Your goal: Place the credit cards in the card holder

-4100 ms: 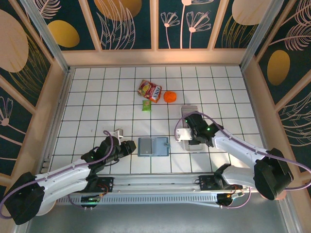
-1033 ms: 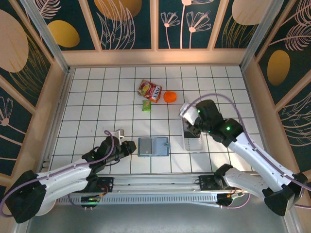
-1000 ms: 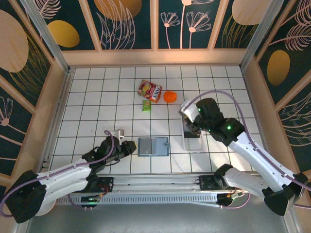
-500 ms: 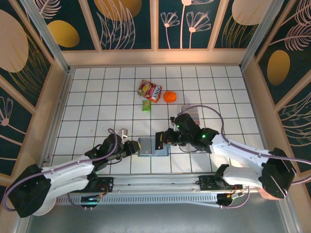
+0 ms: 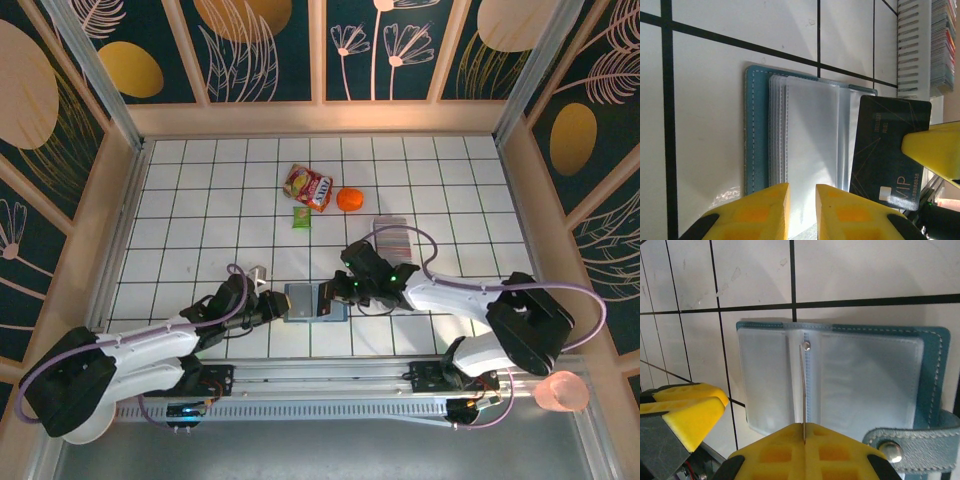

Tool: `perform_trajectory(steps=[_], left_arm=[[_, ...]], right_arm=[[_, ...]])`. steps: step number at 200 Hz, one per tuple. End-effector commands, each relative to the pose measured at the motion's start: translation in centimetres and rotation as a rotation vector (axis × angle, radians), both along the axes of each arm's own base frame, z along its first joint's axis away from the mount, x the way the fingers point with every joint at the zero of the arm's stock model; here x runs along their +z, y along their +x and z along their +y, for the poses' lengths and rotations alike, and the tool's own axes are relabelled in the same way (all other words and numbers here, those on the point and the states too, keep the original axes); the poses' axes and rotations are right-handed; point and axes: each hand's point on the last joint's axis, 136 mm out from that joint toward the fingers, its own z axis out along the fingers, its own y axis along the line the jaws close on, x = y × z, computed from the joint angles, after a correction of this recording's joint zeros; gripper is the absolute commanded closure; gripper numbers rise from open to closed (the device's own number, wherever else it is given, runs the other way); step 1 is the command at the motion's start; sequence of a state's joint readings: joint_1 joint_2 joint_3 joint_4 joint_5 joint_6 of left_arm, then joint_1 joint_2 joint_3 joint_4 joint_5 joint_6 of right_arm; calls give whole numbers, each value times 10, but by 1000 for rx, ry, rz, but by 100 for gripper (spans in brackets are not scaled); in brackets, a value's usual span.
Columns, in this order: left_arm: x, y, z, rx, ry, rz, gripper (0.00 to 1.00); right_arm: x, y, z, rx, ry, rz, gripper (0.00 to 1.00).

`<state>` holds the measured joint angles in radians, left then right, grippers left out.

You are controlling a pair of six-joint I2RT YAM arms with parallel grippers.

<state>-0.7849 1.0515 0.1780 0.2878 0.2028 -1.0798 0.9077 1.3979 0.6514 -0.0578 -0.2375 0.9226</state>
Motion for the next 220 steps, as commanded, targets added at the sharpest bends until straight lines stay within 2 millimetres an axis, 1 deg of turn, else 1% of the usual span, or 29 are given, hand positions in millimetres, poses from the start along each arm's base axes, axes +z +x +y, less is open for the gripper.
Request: perform_trajectory(steps=[1, 15, 38, 78, 114, 157, 220], left_arm=[[9, 3, -8, -16, -22, -16, 81], [8, 3, -7, -19, -17, -16, 81], [5, 3, -7, -19, -7, -7, 86], [2, 3, -8, -21, -2, 0, 88], [1, 3, -7, -18, -2, 2, 88], [-1, 2, -6, -17, 3, 5, 89], [-4, 2, -7, -23, 7, 10, 89]], right_arm=[[13, 10, 15, 16, 47, -49, 100], [11, 10, 17, 16, 53, -41, 100], [8, 10, 15, 11, 41, -44, 100], [2, 8, 20, 28, 57, -22, 100], [-4, 4, 20, 29, 59, -5, 100], [-12, 2, 11, 15, 23, 5, 100], [-20, -4, 10, 18, 16, 41, 100]])
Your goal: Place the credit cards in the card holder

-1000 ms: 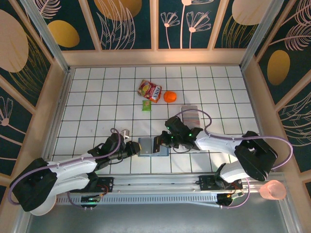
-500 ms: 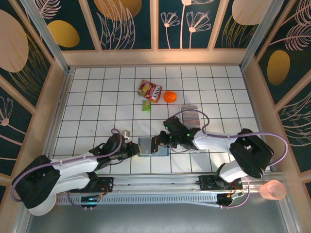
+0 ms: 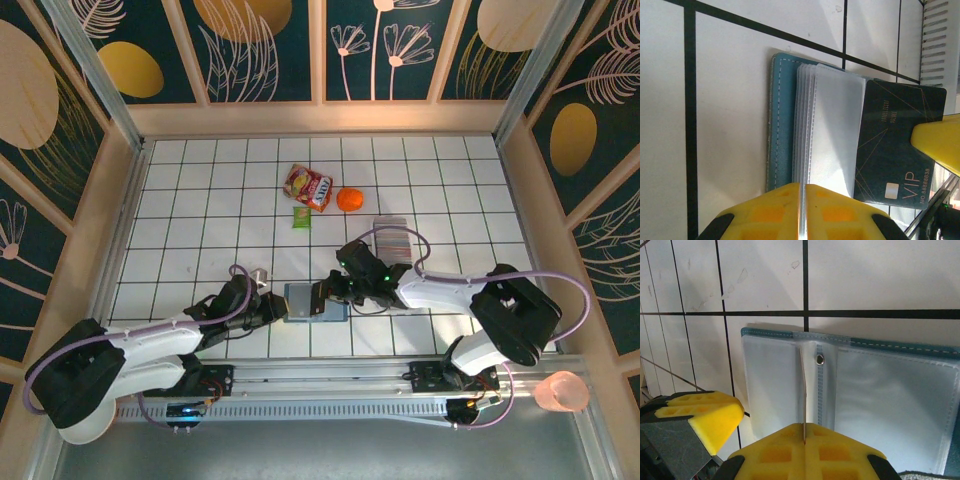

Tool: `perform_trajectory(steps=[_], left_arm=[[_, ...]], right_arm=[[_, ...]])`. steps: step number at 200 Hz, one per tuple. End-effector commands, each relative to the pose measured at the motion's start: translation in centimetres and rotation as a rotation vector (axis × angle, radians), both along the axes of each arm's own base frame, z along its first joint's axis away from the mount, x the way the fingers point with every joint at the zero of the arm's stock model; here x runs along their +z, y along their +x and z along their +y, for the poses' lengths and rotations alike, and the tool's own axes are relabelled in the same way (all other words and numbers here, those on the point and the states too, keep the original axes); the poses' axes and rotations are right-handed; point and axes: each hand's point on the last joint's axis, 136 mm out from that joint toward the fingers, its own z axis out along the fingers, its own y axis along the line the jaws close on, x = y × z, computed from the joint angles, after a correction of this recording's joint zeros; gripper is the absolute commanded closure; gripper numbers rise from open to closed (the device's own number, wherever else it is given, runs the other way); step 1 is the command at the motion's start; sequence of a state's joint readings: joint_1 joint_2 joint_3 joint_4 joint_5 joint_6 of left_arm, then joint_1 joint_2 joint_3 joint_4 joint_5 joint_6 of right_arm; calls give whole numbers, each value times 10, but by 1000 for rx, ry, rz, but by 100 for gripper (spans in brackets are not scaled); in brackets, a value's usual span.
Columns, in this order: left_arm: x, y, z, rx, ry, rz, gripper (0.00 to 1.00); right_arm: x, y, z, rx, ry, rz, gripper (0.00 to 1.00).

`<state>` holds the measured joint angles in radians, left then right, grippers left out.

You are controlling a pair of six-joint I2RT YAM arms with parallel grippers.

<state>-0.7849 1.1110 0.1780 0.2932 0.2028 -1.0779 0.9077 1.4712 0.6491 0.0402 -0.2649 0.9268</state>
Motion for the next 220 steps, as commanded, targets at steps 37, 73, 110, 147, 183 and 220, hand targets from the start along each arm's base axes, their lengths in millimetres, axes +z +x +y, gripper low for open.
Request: perform_trajectory(steps=[37, 73, 110, 147, 183, 220], left_arm=[[9, 3, -11, -31, -30, -21, 89], [5, 2, -11, -37, -21, -10, 90], [2, 2, -9, -33, -13, -4, 90], [0, 1, -8, -31, -4, 0, 90], [-2, 1, -8, -30, 0, 2, 91], [-2, 1, -7, -30, 1, 3, 91]], right_arm=[[-14, -11, 0, 15, -10, 60, 100], [-14, -13, 4, 25, 8, 60, 100], [-16, -15, 5, 26, 20, 68, 100], [-15, -15, 7, 26, 41, 65, 100], [-17, -13, 8, 10, 47, 67, 100], [-21, -10, 10, -6, 45, 71, 100]])
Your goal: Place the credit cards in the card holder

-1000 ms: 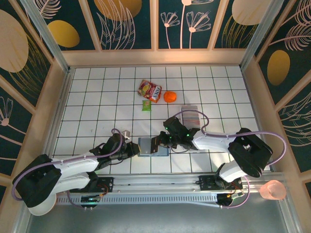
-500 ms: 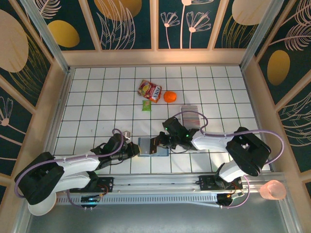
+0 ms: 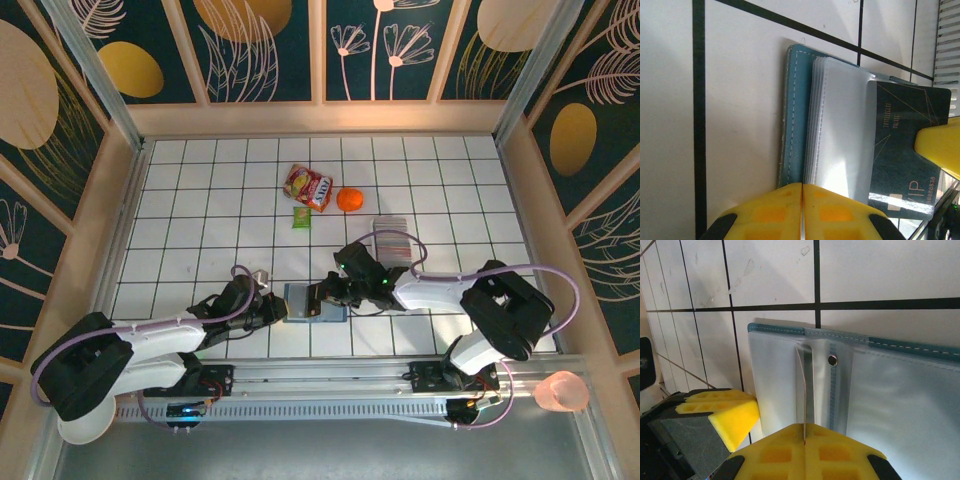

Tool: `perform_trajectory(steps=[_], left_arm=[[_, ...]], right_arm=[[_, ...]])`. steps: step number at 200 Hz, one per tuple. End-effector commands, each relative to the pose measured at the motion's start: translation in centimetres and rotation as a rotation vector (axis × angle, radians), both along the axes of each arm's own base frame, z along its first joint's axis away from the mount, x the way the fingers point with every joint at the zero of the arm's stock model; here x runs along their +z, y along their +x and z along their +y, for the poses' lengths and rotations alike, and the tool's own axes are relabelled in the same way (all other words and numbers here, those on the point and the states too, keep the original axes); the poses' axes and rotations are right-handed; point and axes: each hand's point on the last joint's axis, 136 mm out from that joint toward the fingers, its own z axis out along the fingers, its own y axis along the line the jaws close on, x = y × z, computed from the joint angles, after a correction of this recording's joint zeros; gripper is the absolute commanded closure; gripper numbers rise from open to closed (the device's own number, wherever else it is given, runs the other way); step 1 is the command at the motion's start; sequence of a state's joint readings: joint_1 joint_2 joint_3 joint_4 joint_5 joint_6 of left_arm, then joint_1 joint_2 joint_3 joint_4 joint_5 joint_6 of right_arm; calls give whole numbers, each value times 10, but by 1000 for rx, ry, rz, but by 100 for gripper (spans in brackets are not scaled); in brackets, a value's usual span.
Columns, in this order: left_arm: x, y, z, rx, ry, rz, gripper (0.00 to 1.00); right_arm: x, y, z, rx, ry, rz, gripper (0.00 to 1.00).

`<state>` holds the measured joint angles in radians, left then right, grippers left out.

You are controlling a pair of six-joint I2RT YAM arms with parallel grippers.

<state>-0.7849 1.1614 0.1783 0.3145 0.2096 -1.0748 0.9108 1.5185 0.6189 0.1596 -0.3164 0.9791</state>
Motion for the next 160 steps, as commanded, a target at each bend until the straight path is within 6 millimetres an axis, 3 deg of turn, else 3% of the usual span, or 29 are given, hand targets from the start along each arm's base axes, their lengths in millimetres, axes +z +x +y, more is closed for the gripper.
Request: perform_trajectory(steps=[1, 125, 160], left_arm=[[7, 3, -7, -24, -17, -18, 91], [7, 3, -6, -22, -14, -20, 92], [6, 2, -6, -20, -13, -20, 92]], right_arm=[[-14, -6, -1, -5, -21, 31, 100], [-19, -10, 19, 106, -96, 13, 100], [-24, -9, 17, 118, -145, 6, 97]])
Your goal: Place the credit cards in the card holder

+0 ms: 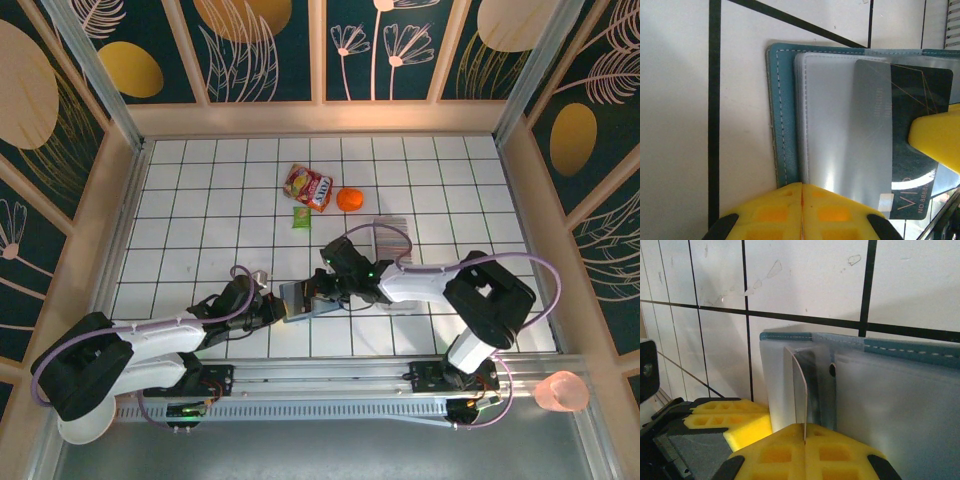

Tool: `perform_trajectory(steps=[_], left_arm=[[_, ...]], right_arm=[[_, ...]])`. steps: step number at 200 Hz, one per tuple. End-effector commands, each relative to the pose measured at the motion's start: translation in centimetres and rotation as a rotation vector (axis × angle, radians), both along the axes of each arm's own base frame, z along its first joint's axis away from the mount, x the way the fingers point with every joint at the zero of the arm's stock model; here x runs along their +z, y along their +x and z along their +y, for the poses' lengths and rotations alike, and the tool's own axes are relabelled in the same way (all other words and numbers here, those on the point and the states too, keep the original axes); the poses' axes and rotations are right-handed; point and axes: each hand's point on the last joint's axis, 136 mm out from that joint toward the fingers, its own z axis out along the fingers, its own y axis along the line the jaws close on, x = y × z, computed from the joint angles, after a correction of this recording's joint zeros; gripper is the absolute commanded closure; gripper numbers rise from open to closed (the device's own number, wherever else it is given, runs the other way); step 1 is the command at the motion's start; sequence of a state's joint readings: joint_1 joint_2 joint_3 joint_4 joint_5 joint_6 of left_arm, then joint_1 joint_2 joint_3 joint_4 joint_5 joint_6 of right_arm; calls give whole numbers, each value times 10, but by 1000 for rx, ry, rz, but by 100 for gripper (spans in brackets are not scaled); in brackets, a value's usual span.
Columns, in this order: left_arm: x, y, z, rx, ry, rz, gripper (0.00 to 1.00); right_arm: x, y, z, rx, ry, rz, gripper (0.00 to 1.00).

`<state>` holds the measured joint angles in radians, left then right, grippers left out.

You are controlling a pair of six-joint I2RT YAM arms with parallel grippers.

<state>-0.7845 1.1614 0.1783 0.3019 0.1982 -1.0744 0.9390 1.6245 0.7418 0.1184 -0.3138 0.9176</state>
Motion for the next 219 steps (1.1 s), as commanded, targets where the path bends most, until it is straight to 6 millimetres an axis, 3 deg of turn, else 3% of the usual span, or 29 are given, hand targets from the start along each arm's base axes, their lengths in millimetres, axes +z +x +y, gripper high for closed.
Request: perform_trajectory(steps=[1, 16, 75, 106, 165, 219], left_arm=[[9, 2, -8, -30, -27, -23, 92], [9, 2, -8, -28, -26, -23, 92], [11, 2, -7, -22, -25, -31, 92], [11, 3, -7, -22, -26, -31, 92], [12, 3, -7, -21, -26, -34, 93], [10, 4, -7, -21, -23, -31, 93]], right_arm=[[-23, -15, -9, 46, -120, 31, 96], [-24, -12, -13, 48, -161, 16, 90], [-26, -6, -23, 50, -245, -18, 89], [-28, -3, -26, 42, -272, -25, 70], [-27, 3, -25, 40, -295, -45, 70], [-27, 2, -12, 66, -278, -51, 74]])
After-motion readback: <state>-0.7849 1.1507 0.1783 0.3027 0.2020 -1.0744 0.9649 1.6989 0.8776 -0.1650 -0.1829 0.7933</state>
